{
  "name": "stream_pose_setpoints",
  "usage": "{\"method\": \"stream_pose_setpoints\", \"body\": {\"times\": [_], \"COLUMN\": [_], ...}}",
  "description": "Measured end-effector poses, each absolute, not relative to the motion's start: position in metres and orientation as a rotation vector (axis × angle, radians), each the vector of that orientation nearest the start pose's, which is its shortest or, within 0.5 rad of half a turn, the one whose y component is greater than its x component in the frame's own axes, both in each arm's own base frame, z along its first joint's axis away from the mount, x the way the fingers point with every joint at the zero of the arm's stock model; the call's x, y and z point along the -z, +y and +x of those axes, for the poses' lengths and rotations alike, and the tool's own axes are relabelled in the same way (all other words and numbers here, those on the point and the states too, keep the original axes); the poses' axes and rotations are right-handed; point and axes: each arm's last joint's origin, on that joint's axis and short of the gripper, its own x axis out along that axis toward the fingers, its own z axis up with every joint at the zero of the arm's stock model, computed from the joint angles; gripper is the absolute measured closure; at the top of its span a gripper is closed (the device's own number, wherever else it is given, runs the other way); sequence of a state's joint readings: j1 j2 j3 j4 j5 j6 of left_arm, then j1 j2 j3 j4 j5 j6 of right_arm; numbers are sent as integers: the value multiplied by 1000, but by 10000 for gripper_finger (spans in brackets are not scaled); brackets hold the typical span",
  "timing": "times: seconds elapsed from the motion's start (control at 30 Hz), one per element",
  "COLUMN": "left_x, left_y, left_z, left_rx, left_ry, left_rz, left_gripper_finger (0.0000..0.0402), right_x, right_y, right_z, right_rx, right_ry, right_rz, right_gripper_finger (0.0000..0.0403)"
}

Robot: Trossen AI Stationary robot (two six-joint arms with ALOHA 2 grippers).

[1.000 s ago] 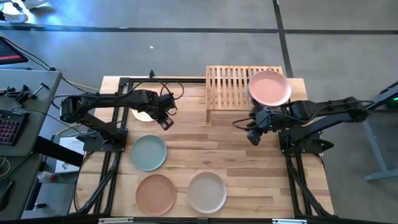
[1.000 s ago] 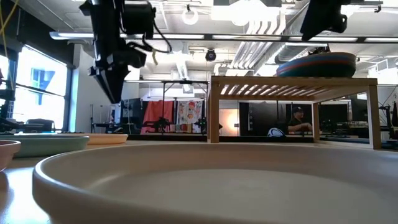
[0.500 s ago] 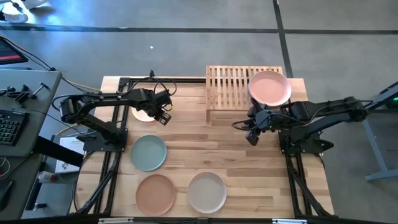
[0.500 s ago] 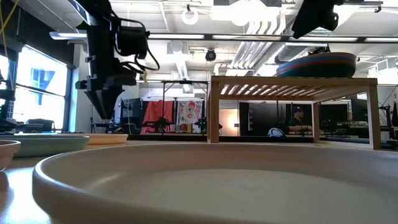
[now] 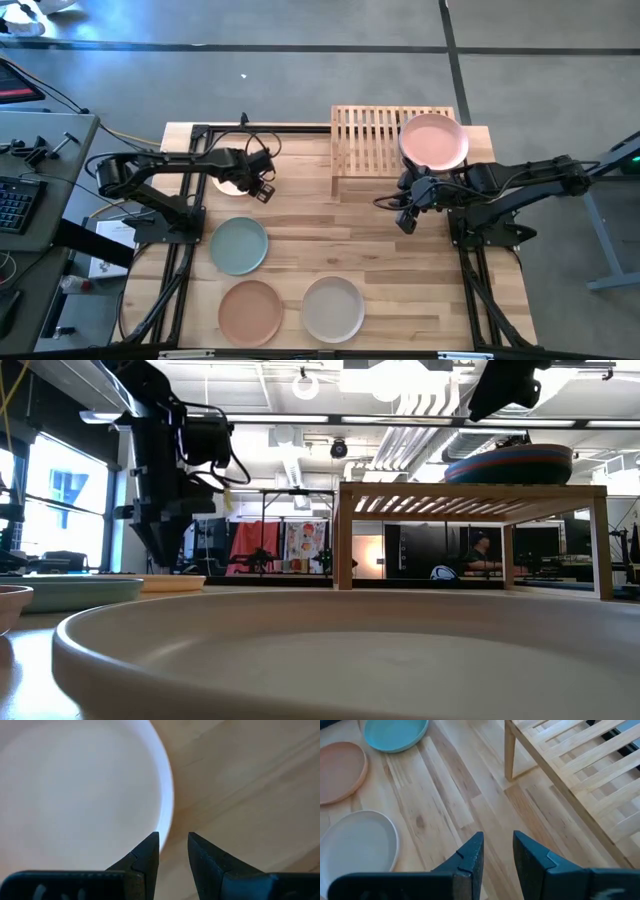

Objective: Place and stack plates onto a shelf
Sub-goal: Put the white plate on the shelf

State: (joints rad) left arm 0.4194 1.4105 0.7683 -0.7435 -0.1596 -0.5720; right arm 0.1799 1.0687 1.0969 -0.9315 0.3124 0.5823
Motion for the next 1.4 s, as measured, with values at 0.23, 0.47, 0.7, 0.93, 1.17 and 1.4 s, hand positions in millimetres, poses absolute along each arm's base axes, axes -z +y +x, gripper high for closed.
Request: {"method": "stream_pose_setpoints", "body": {"times": [0.23, 0.47, 0.7, 0.93, 1.17, 1.4], "left_x": [-166, -163, -149, -143, -136, -137], "left_y": [96, 97, 99, 100, 101, 95], "left_z": [205, 206, 210, 211, 214, 217], "left_rx": [-867, -870, -891, -901, -871, -814], "left_ry": [1216, 1231, 1293, 1316, 1360, 1373], "left_rz": [-640, -640, -608, -605, -563, -474], "left_gripper_finger": [309, 309, 309, 310, 346, 396], "right_x": [-327, -327, -328, -328, -329, -329], "right_y": [26, 26, 26, 26, 26, 26], "right_z": [194, 194, 195, 195, 195, 195], "right_rx": [371, 371, 364, 362, 361, 387], "right_ry": [805, 804, 791, 787, 785, 773], "right_rz": [326, 327, 325, 324, 325, 324], "right_gripper_finger": [318, 318, 318, 318, 318, 318]}}
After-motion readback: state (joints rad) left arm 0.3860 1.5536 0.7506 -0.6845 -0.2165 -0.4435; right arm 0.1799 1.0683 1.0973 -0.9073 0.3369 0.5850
